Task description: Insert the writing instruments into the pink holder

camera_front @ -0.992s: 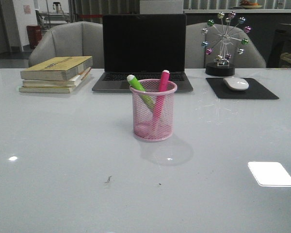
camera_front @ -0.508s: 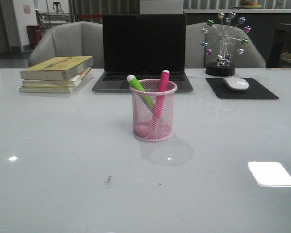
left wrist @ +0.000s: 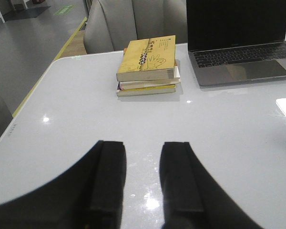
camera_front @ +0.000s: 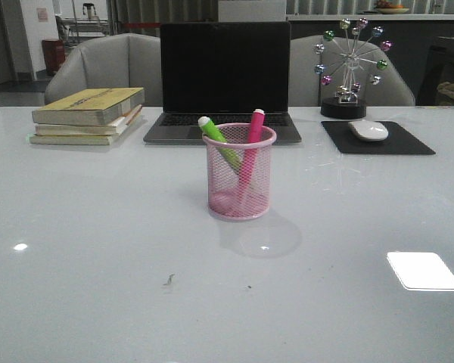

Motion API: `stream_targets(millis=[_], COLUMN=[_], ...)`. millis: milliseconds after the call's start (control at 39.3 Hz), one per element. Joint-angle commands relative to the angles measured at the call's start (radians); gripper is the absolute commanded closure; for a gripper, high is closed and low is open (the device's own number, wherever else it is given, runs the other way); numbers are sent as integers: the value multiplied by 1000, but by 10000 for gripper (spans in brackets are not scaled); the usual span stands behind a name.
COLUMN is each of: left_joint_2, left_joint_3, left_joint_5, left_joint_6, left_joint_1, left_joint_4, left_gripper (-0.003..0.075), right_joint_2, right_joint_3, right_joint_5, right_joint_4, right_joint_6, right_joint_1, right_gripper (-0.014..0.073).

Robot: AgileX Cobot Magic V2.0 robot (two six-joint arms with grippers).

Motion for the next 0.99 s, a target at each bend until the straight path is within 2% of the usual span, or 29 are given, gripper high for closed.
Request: stream_targets(millis=[0, 559, 966], left_joint_2=[-4, -4, -4], left_joint_3=[-30, -30, -30], left_joint_5=[25, 25, 25], left_joint_6=[-13, -13, -13], left_joint_1=[1, 1, 1], left_joint_4=[3, 3, 3], left_gripper=[453, 453, 453], right_joint_2=[-33, -456, -599], right_joint_3=[-11, 428, 548], right_joint_5=[-103, -154, -157], right_joint_4=[28, 106, 106], right_joint_6=[-1, -1, -1], right_joint_1=[-7, -7, -7], right_gripper=[563, 563, 563])
